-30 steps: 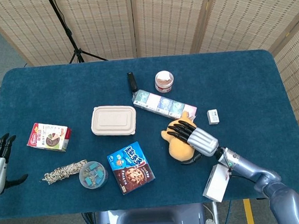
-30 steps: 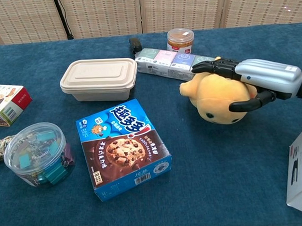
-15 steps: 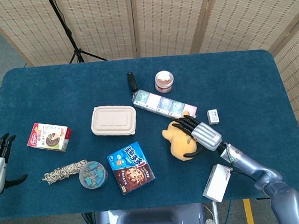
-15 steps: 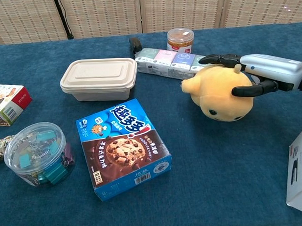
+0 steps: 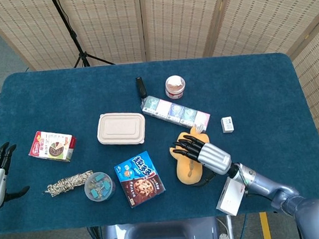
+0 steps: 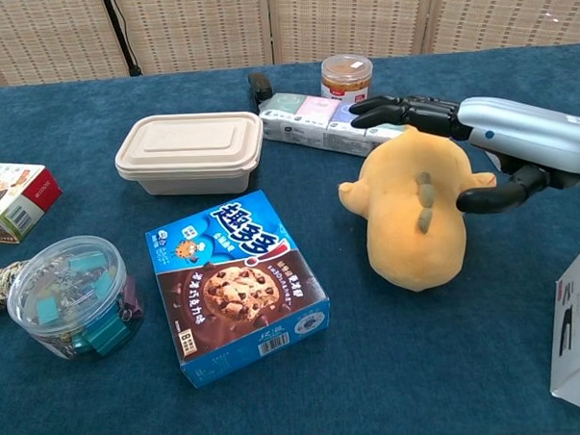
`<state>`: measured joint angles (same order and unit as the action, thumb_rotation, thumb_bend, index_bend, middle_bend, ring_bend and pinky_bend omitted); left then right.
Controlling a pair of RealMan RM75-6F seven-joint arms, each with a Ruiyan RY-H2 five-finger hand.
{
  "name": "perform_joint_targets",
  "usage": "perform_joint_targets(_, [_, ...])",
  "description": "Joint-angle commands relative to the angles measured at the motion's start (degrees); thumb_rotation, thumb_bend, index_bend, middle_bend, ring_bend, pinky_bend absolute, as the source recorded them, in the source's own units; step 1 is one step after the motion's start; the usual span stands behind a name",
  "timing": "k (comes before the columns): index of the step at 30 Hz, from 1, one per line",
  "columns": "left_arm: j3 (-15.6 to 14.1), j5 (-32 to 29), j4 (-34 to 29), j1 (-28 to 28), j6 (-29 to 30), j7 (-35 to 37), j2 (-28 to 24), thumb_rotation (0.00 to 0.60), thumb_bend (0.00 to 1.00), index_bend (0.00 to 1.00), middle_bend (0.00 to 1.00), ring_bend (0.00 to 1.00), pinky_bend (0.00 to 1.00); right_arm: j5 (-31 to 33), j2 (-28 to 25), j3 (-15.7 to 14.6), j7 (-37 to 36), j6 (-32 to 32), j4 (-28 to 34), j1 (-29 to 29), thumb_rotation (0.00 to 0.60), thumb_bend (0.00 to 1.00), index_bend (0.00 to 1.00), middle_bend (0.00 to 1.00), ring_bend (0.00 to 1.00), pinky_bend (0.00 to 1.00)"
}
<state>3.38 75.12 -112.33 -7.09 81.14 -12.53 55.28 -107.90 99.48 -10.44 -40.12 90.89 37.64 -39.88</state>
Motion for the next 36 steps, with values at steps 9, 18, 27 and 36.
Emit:
perform_joint_targets(9, [-0.69,1.30,0.23,0.48,0.31,0.37,-0.26,0.600,0.00,0.00,0.00,0.00,0.00,-5.02,-9.06,-2.78,16.22,5.12,15.37,2.74,0.000,0.00,0.00,0.00,0.00,0.00])
perform_joint_targets(18, [-2.30,4.37,0.47,1.66,1.39,0.60,-0.33,0.600,0.00,0.00,0.00,0.00,0.00,-1.51,-22.52,-1.89,28.32,8.09,29.45,8.95,0.000,0.00,0.00,0.00,0.00,0.00])
perform_joint_targets(27, [-2.69,5.50,0.99,4.06,5.72,-2.15,1.38,0.600,0.00,0.00,0.00,0.00,0.00,8.98,-33.62,0.05,34.21,9.78,42.95,18.75,0.000,0.00,0.00,0.00,0.00,0.00])
perform_joint_targets(36, [-2.36,5.49,1.89,5.56,8.51,-4.60,3.89,0.600,0.00,0.00,0.00,0.00,0.00,15.40,-35.25,3.40,48.60,12.20,53.29,26.56,0.000,0.00,0.00,0.00,0.00,0.00])
